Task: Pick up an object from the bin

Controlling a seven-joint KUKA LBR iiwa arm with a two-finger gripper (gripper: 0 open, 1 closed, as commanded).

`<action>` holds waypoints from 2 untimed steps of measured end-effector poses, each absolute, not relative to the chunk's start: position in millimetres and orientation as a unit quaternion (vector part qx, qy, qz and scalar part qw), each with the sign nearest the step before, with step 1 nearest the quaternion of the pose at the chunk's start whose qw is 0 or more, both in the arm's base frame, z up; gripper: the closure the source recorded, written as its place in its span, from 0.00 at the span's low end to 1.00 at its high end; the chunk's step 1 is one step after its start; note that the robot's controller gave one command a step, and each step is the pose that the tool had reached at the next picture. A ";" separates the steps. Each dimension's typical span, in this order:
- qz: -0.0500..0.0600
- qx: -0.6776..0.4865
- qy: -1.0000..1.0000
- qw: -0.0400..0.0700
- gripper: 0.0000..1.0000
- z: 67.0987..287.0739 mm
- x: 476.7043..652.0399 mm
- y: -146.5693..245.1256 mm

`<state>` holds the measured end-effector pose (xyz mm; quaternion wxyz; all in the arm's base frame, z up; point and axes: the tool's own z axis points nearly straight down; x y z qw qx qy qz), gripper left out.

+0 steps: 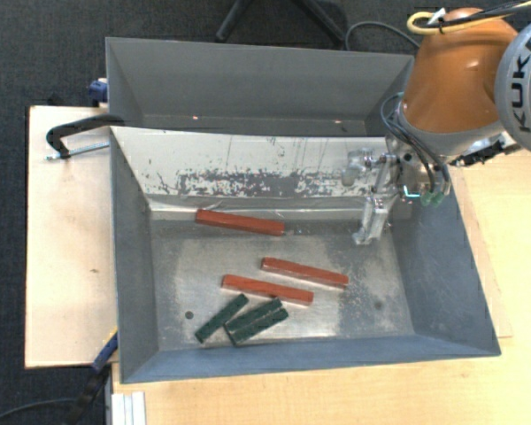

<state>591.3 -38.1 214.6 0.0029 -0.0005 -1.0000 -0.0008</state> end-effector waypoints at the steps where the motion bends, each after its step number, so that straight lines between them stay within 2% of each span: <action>1: -0.001 0.001 -1.000 0.003 0.00 66.4 570.5 -42.9; 2: -0.003 -0.037 -0.999 -0.001 0.00 102.6 545.9 36.2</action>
Offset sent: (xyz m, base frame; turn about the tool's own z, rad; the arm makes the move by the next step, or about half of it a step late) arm -0.0194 -0.0058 -0.1446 -0.0034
